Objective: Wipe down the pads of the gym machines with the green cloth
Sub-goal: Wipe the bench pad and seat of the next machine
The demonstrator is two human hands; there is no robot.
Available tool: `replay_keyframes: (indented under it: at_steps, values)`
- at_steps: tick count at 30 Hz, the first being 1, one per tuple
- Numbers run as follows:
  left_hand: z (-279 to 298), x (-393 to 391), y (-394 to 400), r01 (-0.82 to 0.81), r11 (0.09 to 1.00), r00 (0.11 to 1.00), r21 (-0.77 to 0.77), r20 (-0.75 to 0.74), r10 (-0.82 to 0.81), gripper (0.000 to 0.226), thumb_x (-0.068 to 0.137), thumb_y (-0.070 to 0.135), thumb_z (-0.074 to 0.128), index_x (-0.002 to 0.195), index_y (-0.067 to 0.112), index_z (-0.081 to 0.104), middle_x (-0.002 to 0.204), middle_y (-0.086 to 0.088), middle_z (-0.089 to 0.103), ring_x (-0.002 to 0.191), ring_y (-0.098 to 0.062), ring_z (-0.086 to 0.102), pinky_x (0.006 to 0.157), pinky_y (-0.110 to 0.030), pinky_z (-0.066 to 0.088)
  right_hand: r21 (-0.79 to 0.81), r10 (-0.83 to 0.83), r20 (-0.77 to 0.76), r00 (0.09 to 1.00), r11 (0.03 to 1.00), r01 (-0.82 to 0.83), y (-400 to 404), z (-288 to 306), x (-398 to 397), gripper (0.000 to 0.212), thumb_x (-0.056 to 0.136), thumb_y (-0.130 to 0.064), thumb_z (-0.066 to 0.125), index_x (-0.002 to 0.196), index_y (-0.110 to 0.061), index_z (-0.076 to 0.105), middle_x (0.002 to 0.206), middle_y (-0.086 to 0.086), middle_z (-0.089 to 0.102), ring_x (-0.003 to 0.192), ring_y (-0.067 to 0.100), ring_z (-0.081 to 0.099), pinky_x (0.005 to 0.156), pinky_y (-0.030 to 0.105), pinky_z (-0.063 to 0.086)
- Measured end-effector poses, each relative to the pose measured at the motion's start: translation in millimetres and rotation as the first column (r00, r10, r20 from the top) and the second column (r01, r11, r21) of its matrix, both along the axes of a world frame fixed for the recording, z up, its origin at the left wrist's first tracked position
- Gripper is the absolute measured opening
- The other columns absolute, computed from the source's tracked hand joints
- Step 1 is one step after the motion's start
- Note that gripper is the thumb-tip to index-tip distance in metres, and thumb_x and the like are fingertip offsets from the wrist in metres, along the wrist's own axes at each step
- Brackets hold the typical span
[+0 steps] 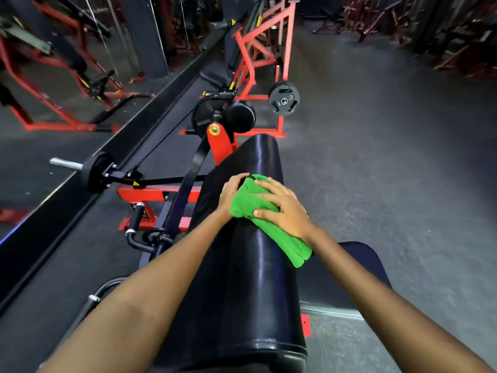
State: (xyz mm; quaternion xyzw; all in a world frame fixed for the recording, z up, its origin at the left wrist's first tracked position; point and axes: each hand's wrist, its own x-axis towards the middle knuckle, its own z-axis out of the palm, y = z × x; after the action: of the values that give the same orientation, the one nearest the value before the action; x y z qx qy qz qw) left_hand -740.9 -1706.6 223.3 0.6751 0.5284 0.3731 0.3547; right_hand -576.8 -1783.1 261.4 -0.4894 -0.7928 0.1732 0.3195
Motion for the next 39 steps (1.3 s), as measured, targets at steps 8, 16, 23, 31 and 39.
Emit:
replay_keyframes:
  at_steps: [8,16,23,31,39]
  values:
    - [8.5,7.7,23.8,-0.157,0.982,0.988,0.1,0.017,0.156,0.017,0.094,0.01,0.051,0.1,0.004,0.066,0.104,-0.015,0.063,0.101,-0.03,0.057,0.09,-0.038,0.04,0.037,0.06,-0.123,0.991,0.998,-0.056,49.2,-15.3,14.7,0.042,0.078,-0.035,0.071,0.115,-0.014,0.069,0.139,-0.007,0.049,0.133,0.02,0.039,0.113,0.039,0.024]
    - [13.2,16.4,15.1,-0.275,0.959,0.96,0.075,-0.037,0.278,0.042,0.084,0.023,0.048,0.126,0.017,0.052,0.117,-0.011,0.064,0.108,-0.031,0.058,0.095,-0.043,0.044,0.034,0.052,-0.052,0.997,0.998,-0.05,114.2,-15.8,16.3,0.047,0.078,-0.04,0.07,0.118,-0.016,0.067,0.142,-0.002,0.049,0.135,0.018,0.037,0.114,0.042,0.024]
    - [39.3,27.6,7.5,-0.326,0.945,0.93,-0.035,-0.191,0.313,0.034,0.09,0.011,0.048,0.123,0.005,0.051,0.12,-0.018,0.061,0.111,-0.03,0.057,0.093,-0.033,0.041,-0.028,0.081,-0.106,0.991,0.996,-0.084,139.1,-4.6,28.9,0.044,0.082,-0.027,0.073,0.12,-0.007,0.065,0.143,0.005,0.048,0.134,0.022,0.04,0.114,0.029,0.022]
    - [37.8,29.7,-57.2,-0.427,0.889,0.869,-0.166,-0.346,0.353,0.039,0.1,0.013,0.043,0.136,0.001,0.038,0.138,-0.009,0.049,0.129,-0.022,0.045,0.108,-0.029,0.031,0.102,0.283,0.033,0.959,0.953,-0.285,116.3,-18.9,32.4,0.059,0.08,-0.054,0.055,0.12,-0.012,0.065,0.139,0.007,0.052,0.13,0.026,0.044,0.112,0.043,0.028]
    - [46.2,42.8,-158.6,-0.555,0.811,0.784,-0.186,-0.442,0.436,0.04,0.105,0.024,0.031,0.14,0.009,0.042,0.147,-0.01,0.041,0.136,-0.024,0.038,0.103,-0.021,0.025,0.123,0.272,0.032,0.962,0.954,-0.274,30.7,-20.4,18.1,0.049,0.086,-0.045,0.061,0.127,-0.019,0.06,0.146,0.0,0.045,0.135,0.027,0.035,0.109,0.042,0.021]
